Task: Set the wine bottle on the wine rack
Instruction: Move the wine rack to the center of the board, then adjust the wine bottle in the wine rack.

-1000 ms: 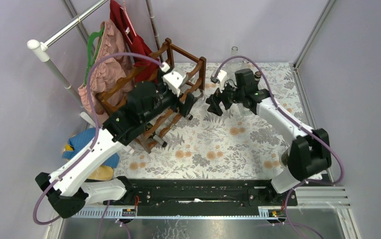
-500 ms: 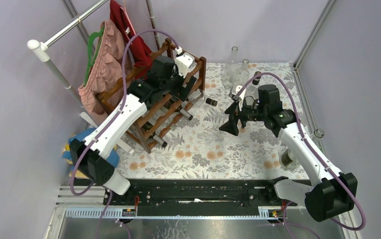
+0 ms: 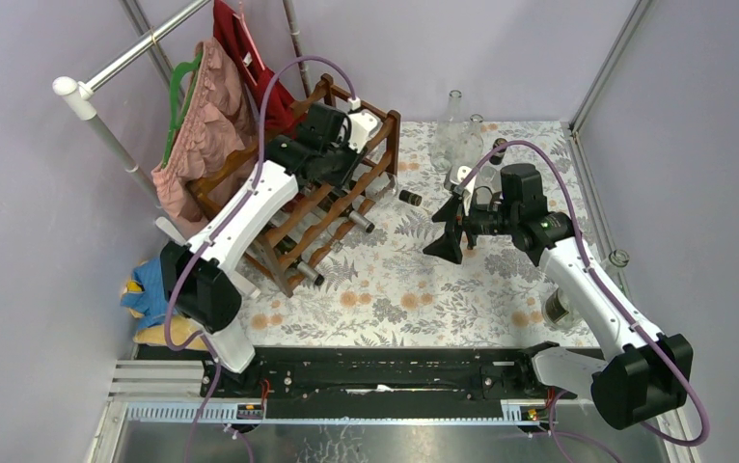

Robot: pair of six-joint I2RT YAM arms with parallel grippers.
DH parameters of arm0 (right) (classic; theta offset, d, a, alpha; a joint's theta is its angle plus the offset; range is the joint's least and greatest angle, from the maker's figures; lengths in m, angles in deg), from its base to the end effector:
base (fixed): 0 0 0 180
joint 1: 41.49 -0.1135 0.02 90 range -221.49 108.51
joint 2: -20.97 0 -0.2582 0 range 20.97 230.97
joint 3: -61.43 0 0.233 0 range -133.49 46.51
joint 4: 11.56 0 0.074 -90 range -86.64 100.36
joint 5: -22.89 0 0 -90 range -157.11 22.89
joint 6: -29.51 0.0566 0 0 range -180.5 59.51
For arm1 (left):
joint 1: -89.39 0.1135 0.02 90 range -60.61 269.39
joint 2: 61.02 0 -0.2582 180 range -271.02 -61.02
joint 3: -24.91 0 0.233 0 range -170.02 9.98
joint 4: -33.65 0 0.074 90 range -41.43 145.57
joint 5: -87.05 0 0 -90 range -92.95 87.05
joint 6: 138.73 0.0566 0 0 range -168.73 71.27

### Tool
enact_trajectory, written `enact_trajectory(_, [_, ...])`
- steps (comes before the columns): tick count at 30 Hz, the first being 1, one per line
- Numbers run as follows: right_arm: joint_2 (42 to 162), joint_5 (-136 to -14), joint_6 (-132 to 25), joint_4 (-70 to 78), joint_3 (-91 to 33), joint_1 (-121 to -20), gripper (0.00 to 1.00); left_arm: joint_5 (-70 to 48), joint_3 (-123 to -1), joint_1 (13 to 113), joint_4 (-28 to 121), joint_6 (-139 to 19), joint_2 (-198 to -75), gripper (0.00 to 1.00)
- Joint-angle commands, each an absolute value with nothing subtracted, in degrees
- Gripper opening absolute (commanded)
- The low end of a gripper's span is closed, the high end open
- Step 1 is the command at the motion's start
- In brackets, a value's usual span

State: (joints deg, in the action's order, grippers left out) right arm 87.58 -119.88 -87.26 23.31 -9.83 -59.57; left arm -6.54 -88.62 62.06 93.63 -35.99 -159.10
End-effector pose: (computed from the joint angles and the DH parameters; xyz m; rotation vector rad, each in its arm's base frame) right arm 0.2173 0.1183 0.3149 -1.2253 1.5493 0.8569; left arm 0.3305 -0.1748 0.3397 0.8357 2.2015 -0.1985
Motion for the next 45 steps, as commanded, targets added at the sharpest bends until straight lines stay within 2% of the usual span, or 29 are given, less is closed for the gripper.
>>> enact_trajectory(1, [87.6,-121.8,-87.1,21.2,-10.0,-59.5,0.91,-10.9,-88.0,61.9,94.9,-35.0,-157.4,0.29])
enact_trajectory(5, [87.8,-121.5,-87.4,21.2,-9.8,-59.5,0.91,-14.7,-86.5,61.9,94.9,-34.0,-155.5,0.14])
enact_trajectory(9, [88.5,-120.8,-87.3,20.8,-9.5,-59.4,0.91,-18.3,-85.7,61.9,94.9,-33.8,-153.4,0.09])
enact_trajectory(16, [88.2,-115.7,-83.4,13.6,-6.2,-59.5,0.9,-21.2,-83.2,61.9,94.8,-34.4,-150.9,0.1])
enact_trajectory(20, [89.0,-107.6,-74.6,2.0,-1.3,-60.2,0.89,-21.5,-82.1,61.9,94.8,-34.9,-150.9,0.14])
enact_trajectory(23, [92.9,-99.5,-71.8,-0.6,-1.5,-63.6,0.87,-22.9,-81.2,61.9,94.8,-35.4,-150.3,0.16])
enact_trajectory(29, [103.2,-84.9,-63.4,-2.7,-7.3,-68.8,0.85,-23.6,-78.1,61.9,93.3,-36.2,-148.5,0.3])
enact_trajectory(34, [109.8,-79.5,-61.9,-2.8,-12.1,-69.2,0.84,-22.6,-75.3,61.9,89.1,-38.4,-145.6,0.57])
enact_trajectory(38, [113.6,-79.6,-63.3,-2.5,-15.2,-69.2,0.83,-21.5,-71.7,61.9,84.2,-40.2,-140.4,0.7])
enact_trajectory(42, [117.6,-80.9,-63.0,-2.0,-17.9,-69.2,0.82,-19.7,-66.0,61.9,77.3,-41.2,-133.3,0.72])
enact_trajectory(45, [119.9,-82.0,-61.7,-1.8,-19.5,-69.2,0.74,-19.9,-60.8,61.9,71.3,-41.0,-126.7,0.73])
